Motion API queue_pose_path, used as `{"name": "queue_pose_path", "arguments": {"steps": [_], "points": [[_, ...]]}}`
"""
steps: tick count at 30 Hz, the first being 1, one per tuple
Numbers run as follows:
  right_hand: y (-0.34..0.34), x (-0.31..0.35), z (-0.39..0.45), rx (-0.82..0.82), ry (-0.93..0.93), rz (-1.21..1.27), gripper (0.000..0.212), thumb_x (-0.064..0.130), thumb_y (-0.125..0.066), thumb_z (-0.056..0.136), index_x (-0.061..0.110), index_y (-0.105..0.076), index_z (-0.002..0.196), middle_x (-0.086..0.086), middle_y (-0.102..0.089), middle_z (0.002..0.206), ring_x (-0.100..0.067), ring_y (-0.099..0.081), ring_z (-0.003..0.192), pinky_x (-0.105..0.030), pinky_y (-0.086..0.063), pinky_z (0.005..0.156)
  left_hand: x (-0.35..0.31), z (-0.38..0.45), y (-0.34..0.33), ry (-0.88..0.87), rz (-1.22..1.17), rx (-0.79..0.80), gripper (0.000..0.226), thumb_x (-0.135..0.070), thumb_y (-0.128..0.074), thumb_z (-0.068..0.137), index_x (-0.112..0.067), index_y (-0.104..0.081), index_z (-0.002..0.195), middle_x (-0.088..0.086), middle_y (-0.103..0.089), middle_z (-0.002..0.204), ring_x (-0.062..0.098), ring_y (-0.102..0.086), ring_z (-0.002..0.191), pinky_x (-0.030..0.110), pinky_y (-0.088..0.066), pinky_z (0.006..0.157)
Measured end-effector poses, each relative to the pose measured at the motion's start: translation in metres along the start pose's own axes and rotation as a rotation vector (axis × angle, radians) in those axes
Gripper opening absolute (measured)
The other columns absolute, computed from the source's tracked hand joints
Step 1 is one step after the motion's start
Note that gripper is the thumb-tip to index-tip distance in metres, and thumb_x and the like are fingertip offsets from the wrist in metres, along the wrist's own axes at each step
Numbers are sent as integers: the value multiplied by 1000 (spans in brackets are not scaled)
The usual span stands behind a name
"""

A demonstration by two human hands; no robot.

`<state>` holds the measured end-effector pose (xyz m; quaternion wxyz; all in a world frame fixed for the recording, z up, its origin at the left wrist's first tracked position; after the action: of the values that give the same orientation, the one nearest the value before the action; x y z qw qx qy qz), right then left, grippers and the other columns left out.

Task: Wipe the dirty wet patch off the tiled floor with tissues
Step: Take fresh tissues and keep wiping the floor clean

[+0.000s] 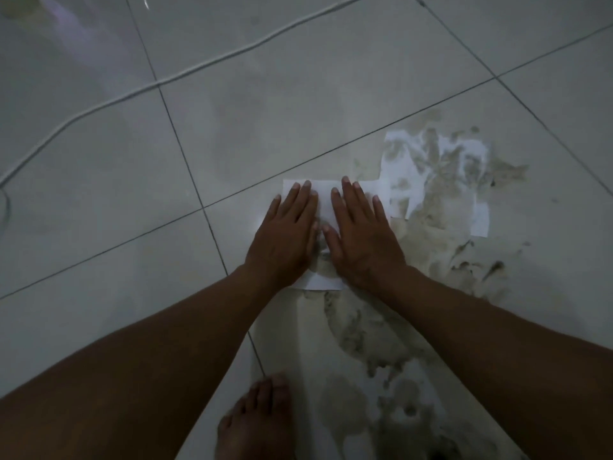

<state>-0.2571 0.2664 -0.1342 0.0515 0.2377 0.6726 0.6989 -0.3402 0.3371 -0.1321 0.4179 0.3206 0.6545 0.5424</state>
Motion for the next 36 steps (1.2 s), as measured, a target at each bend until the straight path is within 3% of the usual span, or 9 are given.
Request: {"name": "queue_pose_path", "arguments": {"steps": [4,10,15,17,20,23,27,33,36], "points": [[-11,-4,-3,24,2,-50,66,48,-15,100,12,-11,156,-13,-4,163,-25,0,150,-45,-6,122,-1,-2,-12,-1,-23,-20,59,-34,-18,104,-3,-16,154,14,-10,163,22,-3,152,42,-7,123],[-13,-4,-4,21,7,-55,66,49,-17,101,14,-9,156,-11,-3,163,-23,1,150,-45,-5,122,-1,-3,-16,1,-38,-51,59,-34,-15,104,-4,-14,155,12,-7,164,20,1,152,42,-5,124],[-9,-3,-2,97,11,48,68,52,-9,98,18,-3,156,-7,5,163,-19,11,150,-42,1,122,-2,-2,-7,28,-34,-75,61,-38,-12,103,-6,-23,153,12,-18,162,21,-7,152,48,-5,123],[3,-6,0,62,13,154,65,49,-13,99,17,-14,155,-8,-9,163,-19,-2,150,-41,-8,122,-6,6,0,26,-24,-102,60,-37,-14,102,-5,-32,150,14,-29,158,25,-17,150,53,-9,122],[35,-19,-2,-172,49,189,49,30,-38,100,7,-44,144,-15,-45,148,-24,-40,138,-39,-34,113,-21,25,5,27,-42,-124,62,-38,-15,101,-4,-36,149,15,-33,156,27,-22,148,52,-14,121],[55,-55,0,-279,-36,192,45,29,-41,99,9,-52,138,-11,-54,140,-22,-49,129,-38,-42,104,-41,43,2,64,-137,-105,68,-44,-10,97,-9,-28,153,11,-22,161,22,-12,151,46,-9,123],[65,-109,11,-295,-188,140,47,34,-39,99,12,-49,140,-9,-47,147,-23,-41,136,-44,-36,110,-58,56,-4,127,-128,-92,70,-49,-7,96,-13,-20,155,7,-11,164,20,-3,152,51,-3,122],[45,-162,27,-90,-387,35,62,54,-28,99,25,-20,153,-10,1,163,-25,8,150,-46,1,121,-53,52,-17,276,16,-115,70,-54,-16,99,-14,-9,157,10,3,165,26,4,152,68,3,114],[36,-169,28,-35,-447,47,68,62,-24,96,30,-11,155,-14,8,162,-29,13,149,-46,5,121,-43,42,-22,399,3,-103,79,-62,-12,95,-13,-3,157,10,8,164,25,9,151,66,7,115]]}}
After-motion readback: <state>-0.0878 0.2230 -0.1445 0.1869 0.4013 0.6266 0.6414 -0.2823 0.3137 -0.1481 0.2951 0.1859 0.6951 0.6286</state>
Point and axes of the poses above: each hand's wrist, its own z-axis towards the middle knuckle, its own y-axis out of the back of the hand, x = y × z, the point moved 9 cm from there along z, towards the middle knuckle
